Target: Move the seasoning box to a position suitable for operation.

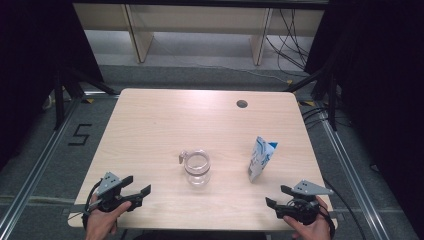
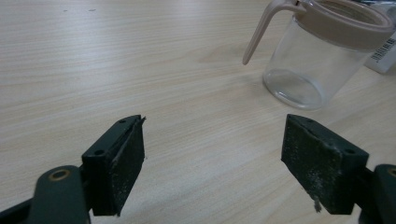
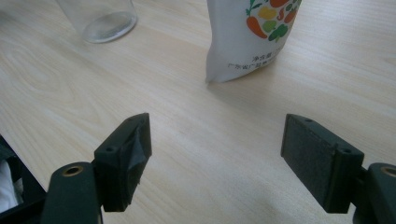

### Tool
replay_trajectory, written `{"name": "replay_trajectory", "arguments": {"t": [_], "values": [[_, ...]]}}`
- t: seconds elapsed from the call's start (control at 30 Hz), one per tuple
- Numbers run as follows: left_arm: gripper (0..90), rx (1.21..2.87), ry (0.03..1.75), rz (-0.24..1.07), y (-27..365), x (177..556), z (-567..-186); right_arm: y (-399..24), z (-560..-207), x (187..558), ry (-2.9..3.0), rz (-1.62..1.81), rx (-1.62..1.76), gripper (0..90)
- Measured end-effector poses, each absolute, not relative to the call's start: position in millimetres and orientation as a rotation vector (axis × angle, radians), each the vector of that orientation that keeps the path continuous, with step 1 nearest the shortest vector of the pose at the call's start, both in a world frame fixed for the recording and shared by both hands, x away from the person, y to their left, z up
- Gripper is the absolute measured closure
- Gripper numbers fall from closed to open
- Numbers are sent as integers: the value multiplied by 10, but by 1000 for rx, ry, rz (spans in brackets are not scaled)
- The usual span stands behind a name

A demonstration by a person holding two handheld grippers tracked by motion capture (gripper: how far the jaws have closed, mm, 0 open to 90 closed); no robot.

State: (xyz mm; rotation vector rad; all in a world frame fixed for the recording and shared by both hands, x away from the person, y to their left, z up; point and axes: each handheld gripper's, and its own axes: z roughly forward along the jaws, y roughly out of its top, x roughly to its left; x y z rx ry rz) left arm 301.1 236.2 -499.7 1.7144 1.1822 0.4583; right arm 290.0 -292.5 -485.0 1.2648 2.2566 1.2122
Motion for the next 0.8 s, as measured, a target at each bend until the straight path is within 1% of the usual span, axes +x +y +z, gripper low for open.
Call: {"name": "replay_trajectory", "arguments": {"t": [0.1, 0.2, 0.3, 0.37, 0.4, 0.5, 0.57, 0.73, 0.8], "values": [[239, 1727, 1183, 463, 2372, 3029, -4991, -2932, -4844, 2899, 2266, 1208, 1261, 257], [255, 1703, 1194, 466, 2378, 3084, -4974, -2954, -4848, 2917, 2264, 1212, 1230, 257], [296, 1702, 1189, 473, 2381, 3116, -4953, -2932, -4846, 2894, 2244, 1222, 1285, 257], [305, 1688, 1191, 482, 2385, 3156, -4923, -2938, -4848, 2901, 2244, 1224, 1274, 257], [326, 1674, 1195, 483, 2389, 3181, -4904, -2960, -4848, 2920, 2244, 1211, 1227, 257], [335, 1659, 1192, 489, 2396, 3249, -4860, -2936, -4850, 2903, 2244, 1222, 1280, 257], [363, 1659, 1186, 486, 2384, 3307, -4836, -2933, -4850, 2902, 2242, 1219, 1279, 257], [385, 1668, 1181, 489, 2292, 3445, -4826, -2957, -4847, 2916, 2245, 1208, 1248, 259], [417, 1684, 1175, 488, 2252, 3510, -4830, -2936, -4847, 2901, 2246, 1227, 1291, 259]]}}
